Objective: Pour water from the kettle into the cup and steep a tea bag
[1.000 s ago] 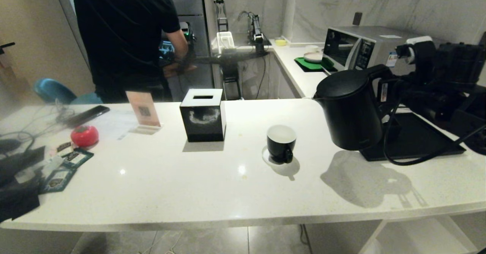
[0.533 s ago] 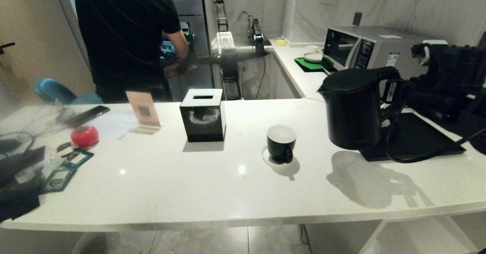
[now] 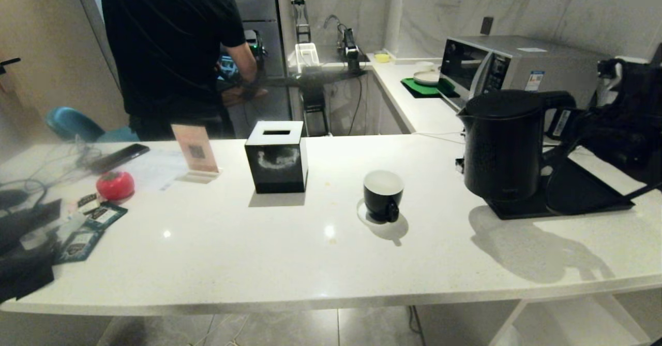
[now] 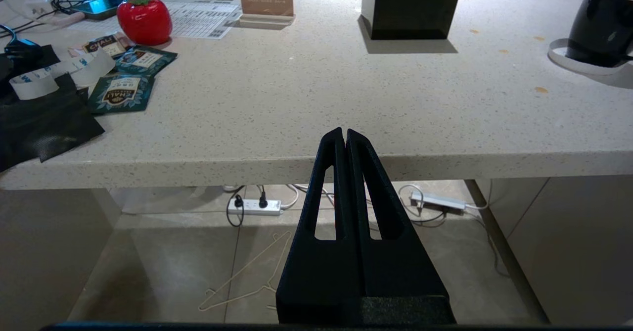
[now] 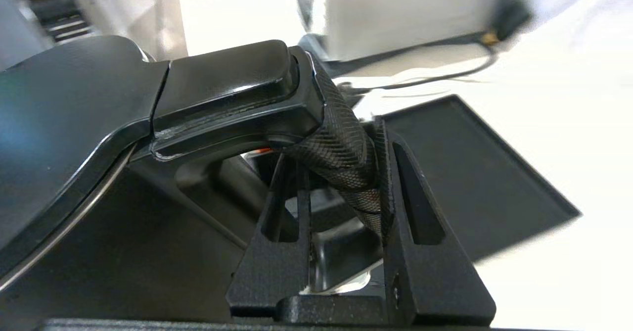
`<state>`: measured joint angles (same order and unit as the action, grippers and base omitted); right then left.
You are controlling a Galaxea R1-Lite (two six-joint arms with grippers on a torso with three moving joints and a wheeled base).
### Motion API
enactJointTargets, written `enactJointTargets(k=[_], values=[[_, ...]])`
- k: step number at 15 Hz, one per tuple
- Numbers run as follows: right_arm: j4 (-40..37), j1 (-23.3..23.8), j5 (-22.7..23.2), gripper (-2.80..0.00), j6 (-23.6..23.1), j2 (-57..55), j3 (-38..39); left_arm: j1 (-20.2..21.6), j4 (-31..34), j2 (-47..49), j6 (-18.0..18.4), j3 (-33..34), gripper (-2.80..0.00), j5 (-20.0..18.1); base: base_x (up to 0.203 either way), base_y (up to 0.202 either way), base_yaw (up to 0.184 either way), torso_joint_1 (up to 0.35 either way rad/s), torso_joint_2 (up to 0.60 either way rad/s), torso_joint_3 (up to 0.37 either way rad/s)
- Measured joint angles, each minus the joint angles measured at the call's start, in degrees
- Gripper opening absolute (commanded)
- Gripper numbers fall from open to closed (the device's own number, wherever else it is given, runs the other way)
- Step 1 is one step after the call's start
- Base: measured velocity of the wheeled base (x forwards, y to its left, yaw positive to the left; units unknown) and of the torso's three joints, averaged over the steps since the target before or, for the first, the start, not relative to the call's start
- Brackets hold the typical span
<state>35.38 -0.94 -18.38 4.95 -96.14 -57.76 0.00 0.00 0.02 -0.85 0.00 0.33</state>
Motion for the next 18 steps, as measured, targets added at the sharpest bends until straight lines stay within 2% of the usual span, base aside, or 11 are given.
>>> enactJointTargets(k=[9,18], values=[[0.7,12.8,0.4,-2.8,1.8,3.7,4.9,0.0,0.0,0.0,0.0,0.0,-2.8,0.0,0.0,0.0,0.0,0.0,0.0,0.0],[-0.1,24.7,0.7,-2.8,3.2,4.9,5.6,0.0,0.0,0.0,0.0,0.0,-2.8,0.0,0.0,0.0,0.0,0.0,0.0,0.0]])
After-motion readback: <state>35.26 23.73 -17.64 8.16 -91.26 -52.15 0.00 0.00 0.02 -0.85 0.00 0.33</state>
